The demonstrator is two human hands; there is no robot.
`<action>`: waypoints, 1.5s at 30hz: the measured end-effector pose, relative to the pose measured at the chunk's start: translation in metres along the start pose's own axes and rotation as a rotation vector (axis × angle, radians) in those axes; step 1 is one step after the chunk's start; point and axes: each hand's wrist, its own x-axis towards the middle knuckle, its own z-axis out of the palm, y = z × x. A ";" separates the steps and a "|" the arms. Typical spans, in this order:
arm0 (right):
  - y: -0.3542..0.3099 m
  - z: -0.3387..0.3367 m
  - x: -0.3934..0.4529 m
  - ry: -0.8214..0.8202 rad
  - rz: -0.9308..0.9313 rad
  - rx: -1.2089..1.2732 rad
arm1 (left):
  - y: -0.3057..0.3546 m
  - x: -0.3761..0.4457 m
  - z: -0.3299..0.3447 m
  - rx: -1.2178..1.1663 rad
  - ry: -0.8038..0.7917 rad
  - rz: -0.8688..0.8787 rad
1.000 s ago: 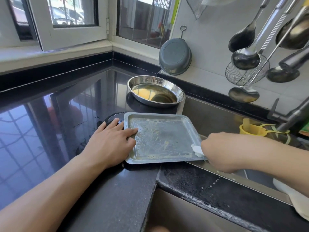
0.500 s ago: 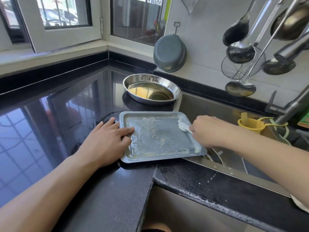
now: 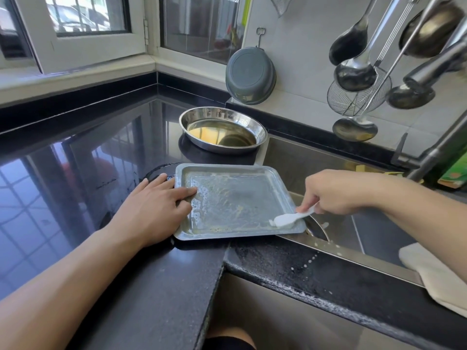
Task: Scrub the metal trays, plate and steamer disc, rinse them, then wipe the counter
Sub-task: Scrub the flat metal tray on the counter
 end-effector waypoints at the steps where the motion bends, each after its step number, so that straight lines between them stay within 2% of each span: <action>1: -0.001 0.004 0.005 0.020 -0.031 0.026 | 0.000 0.000 0.000 0.000 0.002 -0.007; 5: -0.011 0.023 0.012 0.064 -0.185 0.096 | 0.004 -0.002 -0.002 0.008 -0.014 -0.020; 7: 0.002 0.017 0.006 0.122 -0.126 0.033 | 0.004 -0.002 -0.003 0.004 -0.021 -0.030; 10: 0.020 0.011 -0.005 0.113 -0.043 0.012 | 0.003 -0.001 -0.002 -0.001 -0.022 -0.031; 16: -0.010 0.022 -0.003 0.178 -0.155 0.087 | 0.004 -0.003 -0.002 -0.014 -0.028 -0.030; 21: 0.013 0.014 -0.006 0.173 -0.022 0.028 | 0.003 -0.002 -0.001 -0.018 -0.025 -0.021; 27: -0.006 0.038 -0.015 0.137 -0.001 0.014 | 0.002 0.000 0.000 0.004 -0.017 -0.010; 33: -0.024 0.030 -0.020 0.194 0.132 0.124 | 0.001 0.001 0.003 0.017 0.011 0.010; 38: -0.055 0.037 -0.028 0.167 0.053 0.197 | 0.002 0.001 0.002 0.020 0.020 0.006; 42: -0.041 0.033 -0.023 0.224 0.219 0.176 | 0.003 0.001 0.002 0.010 0.026 0.008; 45: -0.054 0.033 -0.022 0.195 0.193 0.222 | 0.004 0.000 0.001 0.009 0.038 0.008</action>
